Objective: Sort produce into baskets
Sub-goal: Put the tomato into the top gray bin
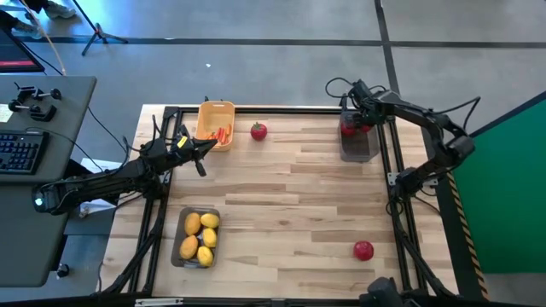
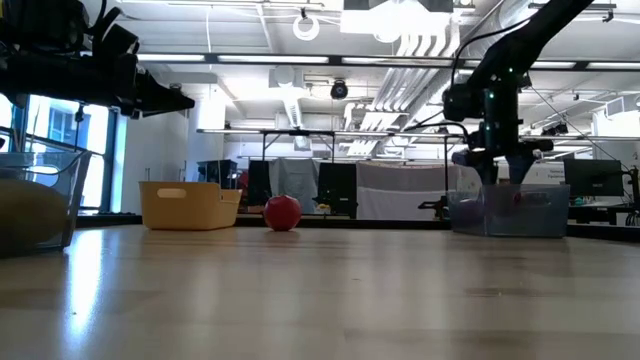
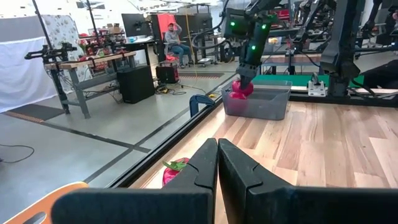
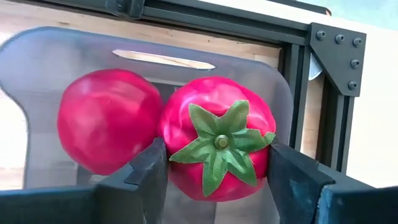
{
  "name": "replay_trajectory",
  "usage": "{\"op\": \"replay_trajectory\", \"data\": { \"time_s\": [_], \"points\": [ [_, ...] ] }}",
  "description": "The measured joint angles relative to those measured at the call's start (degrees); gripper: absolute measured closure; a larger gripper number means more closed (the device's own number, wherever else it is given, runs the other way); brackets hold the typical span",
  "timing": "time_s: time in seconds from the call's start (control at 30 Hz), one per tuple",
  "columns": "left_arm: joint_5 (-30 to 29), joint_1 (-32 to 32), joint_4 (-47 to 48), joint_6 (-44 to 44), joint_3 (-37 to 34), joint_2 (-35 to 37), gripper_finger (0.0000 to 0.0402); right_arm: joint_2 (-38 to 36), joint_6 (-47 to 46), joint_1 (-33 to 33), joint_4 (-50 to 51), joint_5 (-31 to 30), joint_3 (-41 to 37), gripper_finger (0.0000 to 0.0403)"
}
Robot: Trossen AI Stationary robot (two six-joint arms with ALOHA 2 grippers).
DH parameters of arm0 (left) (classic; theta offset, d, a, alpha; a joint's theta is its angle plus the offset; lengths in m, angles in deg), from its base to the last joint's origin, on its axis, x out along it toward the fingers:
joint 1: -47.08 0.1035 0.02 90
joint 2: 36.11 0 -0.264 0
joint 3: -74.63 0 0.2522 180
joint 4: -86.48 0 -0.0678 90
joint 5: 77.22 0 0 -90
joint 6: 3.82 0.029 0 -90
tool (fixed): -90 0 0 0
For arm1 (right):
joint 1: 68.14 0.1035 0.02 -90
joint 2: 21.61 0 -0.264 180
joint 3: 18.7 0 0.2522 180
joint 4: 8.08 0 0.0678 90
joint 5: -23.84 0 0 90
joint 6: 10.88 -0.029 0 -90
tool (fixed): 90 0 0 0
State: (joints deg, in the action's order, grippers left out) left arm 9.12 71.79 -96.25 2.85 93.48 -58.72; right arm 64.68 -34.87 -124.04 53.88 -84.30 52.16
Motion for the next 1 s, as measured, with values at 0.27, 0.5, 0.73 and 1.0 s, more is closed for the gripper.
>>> {"op": "replay_trajectory", "data": {
  "time_s": [0.27, 0.5, 0.73, 1.0],
  "points": [
    [0.0, 0.01, 0.0, -0.02, 0.0, 0.0, 0.0401, 0.5, 0.54, 0.0, -0.01, -1.31, 0.0, 0.0124],
    [0.02, 0.0, 0.0, -0.45, 0.01, 0.0, 0.0401, 0.5, 3.39, 0.19, 0.28, -1.33, 1.53, 0.007],
    [0.0, 0.0, 0.0, -0.46, 0.01, 0.0, 0.0401, 0.5, 4.07, 1.74, 4.18, -1.52, 6.27, 0.0071],
    [0.0, 0.0, 0.11, -0.47, 0.01, 0.0, 0.0401, 0.48, 2.73, 5.83, 14.02, -3.02, 6.78, 0.0183]
  ]
}}
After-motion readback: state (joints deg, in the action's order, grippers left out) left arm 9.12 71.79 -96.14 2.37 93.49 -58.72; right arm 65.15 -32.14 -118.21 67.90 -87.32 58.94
